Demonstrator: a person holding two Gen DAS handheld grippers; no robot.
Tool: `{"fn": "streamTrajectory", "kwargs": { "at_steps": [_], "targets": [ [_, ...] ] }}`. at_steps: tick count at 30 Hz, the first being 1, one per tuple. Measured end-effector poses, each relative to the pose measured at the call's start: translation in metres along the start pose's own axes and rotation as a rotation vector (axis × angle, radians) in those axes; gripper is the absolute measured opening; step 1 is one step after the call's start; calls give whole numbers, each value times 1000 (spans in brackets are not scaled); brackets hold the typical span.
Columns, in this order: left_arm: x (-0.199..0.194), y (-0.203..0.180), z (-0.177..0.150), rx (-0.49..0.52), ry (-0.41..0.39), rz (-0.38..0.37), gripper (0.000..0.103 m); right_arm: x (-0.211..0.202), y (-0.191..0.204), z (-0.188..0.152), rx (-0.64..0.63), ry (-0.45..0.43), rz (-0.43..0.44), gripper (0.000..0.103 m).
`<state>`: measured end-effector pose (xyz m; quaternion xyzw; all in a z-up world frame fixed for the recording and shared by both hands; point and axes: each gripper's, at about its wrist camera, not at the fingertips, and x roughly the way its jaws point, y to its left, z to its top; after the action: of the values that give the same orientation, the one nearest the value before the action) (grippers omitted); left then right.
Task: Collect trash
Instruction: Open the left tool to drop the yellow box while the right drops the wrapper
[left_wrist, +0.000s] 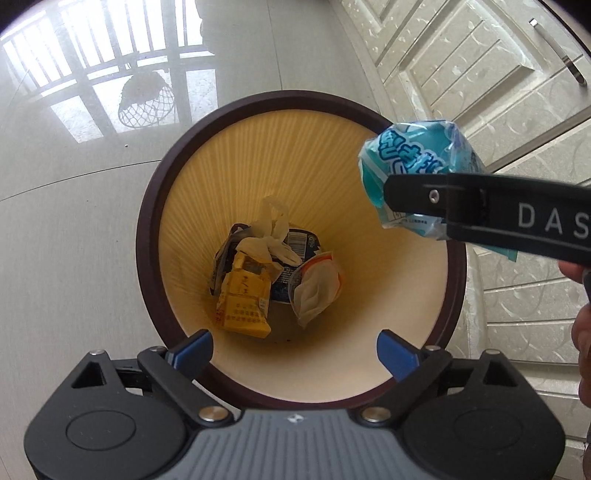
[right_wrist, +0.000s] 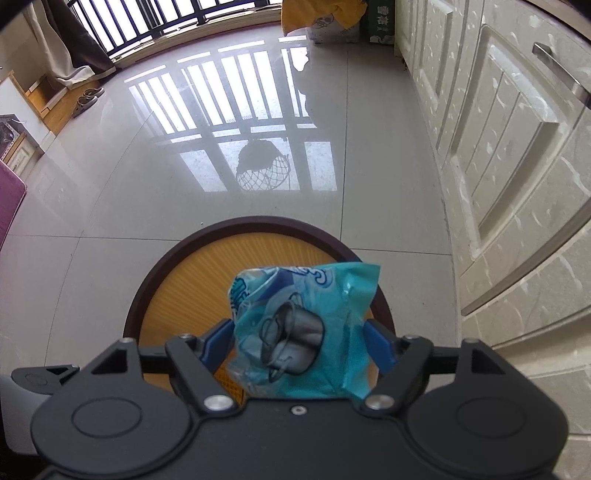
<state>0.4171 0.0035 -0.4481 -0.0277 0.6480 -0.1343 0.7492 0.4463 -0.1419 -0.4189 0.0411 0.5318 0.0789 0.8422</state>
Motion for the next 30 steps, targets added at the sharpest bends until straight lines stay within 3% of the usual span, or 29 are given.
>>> {"fn": "streamTrajectory", "kwargs": {
  "at_steps": [10, 15, 19, 22, 26, 30],
  "targets": [
    [-4, 2, -1, -7, -13, -14, 96, -8, -2, 7, 24, -66, 38, 76],
    [-8, 4, 0, -12, -27, -27, 96, -5, 5, 11, -10, -49, 53, 86],
    [-9, 3, 0, -12, -29, -31, 96, -12, -6, 15, 130, -85, 144, 86],
    [-9, 3, 0, -10, -29, -30, 96, -10, 3, 16, 27, -64, 43, 86],
    [-11, 3, 1, -12, -35, -31, 96, 2, 3, 8, -9, 22, 24, 86],
    [-17, 3, 1, -7, -51, -28, 96, 2, 4, 2, -61, 51, -3, 86]
  ]
}}
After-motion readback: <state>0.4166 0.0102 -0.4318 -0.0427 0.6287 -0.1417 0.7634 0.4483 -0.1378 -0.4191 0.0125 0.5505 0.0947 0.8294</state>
